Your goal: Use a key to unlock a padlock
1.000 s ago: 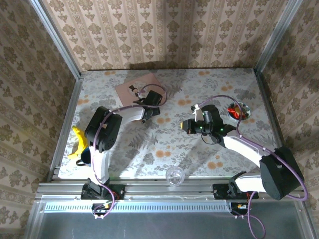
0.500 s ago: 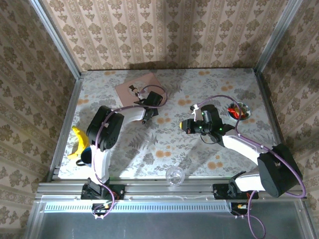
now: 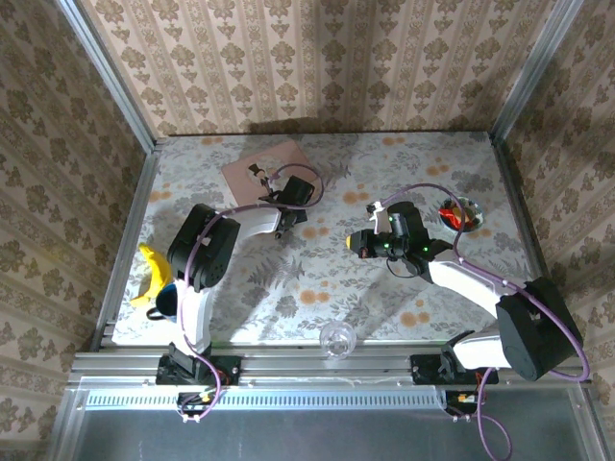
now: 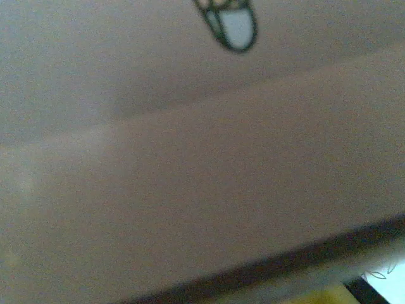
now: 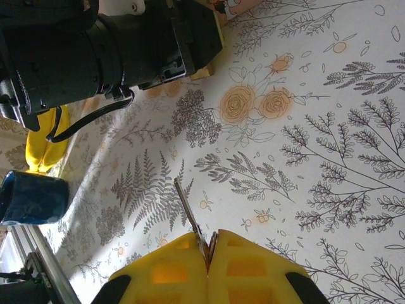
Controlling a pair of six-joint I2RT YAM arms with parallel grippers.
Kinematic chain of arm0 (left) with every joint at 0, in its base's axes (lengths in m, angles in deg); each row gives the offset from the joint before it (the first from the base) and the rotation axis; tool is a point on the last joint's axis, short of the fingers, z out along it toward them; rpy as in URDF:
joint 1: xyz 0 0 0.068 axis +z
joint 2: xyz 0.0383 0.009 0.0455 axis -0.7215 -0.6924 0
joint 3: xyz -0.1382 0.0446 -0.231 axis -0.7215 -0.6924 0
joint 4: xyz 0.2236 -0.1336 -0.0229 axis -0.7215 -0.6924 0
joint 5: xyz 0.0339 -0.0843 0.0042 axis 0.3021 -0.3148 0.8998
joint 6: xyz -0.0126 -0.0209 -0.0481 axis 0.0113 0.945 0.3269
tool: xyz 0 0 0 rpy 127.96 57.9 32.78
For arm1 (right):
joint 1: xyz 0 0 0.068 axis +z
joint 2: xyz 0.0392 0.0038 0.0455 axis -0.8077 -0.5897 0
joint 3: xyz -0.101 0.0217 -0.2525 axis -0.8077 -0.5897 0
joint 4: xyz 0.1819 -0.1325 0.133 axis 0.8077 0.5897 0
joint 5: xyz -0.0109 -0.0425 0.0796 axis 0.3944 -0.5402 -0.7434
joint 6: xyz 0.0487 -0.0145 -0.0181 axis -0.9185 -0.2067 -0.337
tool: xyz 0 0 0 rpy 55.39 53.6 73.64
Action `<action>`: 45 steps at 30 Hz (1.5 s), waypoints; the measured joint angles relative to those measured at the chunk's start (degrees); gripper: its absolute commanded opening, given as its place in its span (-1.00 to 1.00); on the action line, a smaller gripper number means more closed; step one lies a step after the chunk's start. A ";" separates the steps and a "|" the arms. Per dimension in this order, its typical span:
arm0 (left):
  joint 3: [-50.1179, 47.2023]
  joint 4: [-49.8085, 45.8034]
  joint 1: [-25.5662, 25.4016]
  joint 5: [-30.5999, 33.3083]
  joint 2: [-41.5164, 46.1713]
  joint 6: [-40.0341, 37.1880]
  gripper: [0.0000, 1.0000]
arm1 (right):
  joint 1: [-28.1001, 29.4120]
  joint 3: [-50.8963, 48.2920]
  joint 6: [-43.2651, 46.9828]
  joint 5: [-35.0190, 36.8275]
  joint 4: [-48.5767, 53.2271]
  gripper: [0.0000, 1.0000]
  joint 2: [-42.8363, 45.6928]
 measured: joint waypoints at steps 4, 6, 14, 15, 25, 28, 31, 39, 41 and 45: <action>-3.91 2.93 -0.04 -2.62 2.43 0.24 -1.00 | -0.02 -0.22 0.02 0.02 0.00 -1.00 -0.02; -6.14 3.48 -0.24 -4.50 4.17 0.59 -1.00 | -0.02 -1.05 0.02 0.02 -0.42 -1.00 0.00; -14.38 5.73 -2.03 -12.74 10.78 5.75 -1.00 | -0.02 -10.91 0.35 -0.70 -7.10 -1.00 0.00; -15.02 5.99 -2.38 -13.66 11.32 6.75 -1.00 | -0.02 -12.61 0.52 -1.09 -8.74 -1.00 0.04; -15.69 8.52 -5.77 -18.23 11.76 14.75 -1.00 | 0.00 -16.63 1.27 -1.88 -16.33 -1.00 -0.81; -14.62 9.25 -6.88 -18.29 10.73 16.48 -1.00 | 0.00 -16.79 0.35 -1.90 -19.19 -1.00 -2.75; -14.27 10.99 -7.50 -18.73 10.01 18.53 -1.00 | 0.15 -16.94 -0.90 -1.73 -21.81 -1.00 -5.68; -12.79 13.57 -7.54 -19.10 8.20 21.22 -1.00 | 2.71 -15.39 -3.48 -0.85 -24.79 -1.00 -13.44; -12.79 14.12 -7.54 -19.15 8.07 21.68 -1.00 | 3.41 -14.36 -4.15 -0.85 -25.73 -1.00 -15.47; -12.79 14.88 -7.54 -19.32 7.91 22.51 -1.00 | 4.37 -12.37 -5.97 -0.92 -28.44 -1.00 -18.99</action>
